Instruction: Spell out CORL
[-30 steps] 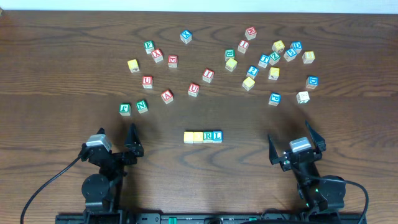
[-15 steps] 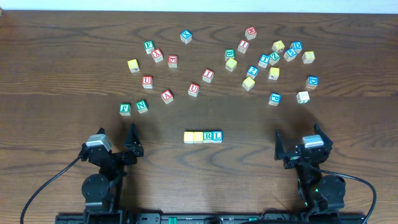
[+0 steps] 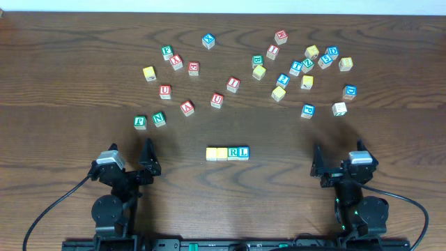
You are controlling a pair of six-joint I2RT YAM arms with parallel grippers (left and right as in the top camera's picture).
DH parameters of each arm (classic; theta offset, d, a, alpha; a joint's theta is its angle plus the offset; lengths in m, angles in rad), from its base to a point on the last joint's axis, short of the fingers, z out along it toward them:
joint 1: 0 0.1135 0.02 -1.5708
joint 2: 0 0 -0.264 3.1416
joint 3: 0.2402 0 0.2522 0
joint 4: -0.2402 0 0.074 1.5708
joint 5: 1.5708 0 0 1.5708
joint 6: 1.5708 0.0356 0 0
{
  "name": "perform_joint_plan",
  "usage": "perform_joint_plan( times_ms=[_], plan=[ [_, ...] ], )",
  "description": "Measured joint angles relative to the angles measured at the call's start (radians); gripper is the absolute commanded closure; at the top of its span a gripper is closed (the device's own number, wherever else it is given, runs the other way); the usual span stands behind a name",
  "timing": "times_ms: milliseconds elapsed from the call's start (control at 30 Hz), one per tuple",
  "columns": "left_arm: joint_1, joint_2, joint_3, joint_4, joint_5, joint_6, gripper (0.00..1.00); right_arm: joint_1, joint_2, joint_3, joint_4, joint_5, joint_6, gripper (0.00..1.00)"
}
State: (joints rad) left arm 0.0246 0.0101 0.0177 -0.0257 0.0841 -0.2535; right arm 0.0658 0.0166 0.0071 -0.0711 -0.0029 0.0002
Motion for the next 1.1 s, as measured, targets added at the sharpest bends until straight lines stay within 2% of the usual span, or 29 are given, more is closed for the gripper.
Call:
perform_joint_plan(
  times_ms=[1100],
  plan=[
    [0.000, 0.000, 0.000, 0.000, 0.000, 0.000, 0.07, -0.004, 0.000, 0.000, 0.000, 0.000, 0.034, 0.01]
  ],
)
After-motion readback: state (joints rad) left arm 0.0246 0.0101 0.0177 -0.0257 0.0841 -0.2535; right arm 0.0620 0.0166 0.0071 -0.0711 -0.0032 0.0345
